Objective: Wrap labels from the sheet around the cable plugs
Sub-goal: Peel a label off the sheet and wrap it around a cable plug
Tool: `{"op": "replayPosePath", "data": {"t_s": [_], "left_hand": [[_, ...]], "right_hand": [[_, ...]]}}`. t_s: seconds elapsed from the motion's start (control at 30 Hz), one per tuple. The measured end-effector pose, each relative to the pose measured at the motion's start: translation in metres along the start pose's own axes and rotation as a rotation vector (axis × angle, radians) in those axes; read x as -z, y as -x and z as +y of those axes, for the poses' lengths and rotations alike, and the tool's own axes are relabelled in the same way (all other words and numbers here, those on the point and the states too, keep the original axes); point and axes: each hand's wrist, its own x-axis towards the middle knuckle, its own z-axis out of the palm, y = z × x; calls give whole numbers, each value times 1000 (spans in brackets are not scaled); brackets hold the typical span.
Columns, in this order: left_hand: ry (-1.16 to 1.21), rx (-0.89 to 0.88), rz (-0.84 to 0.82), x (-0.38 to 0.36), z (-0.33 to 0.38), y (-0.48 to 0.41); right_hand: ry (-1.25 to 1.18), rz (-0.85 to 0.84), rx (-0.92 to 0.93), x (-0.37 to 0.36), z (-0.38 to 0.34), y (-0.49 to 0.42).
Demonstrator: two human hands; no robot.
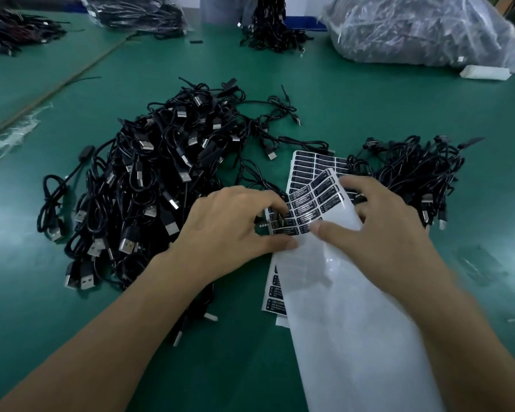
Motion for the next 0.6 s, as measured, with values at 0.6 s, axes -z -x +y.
{"op": "replayPosePath", "data": {"t_s": [0.6], "left_hand": [[156,-5,52,-8,14,2]], "right_hand": [[-524,-31,-111,-13,4,-11]]}}
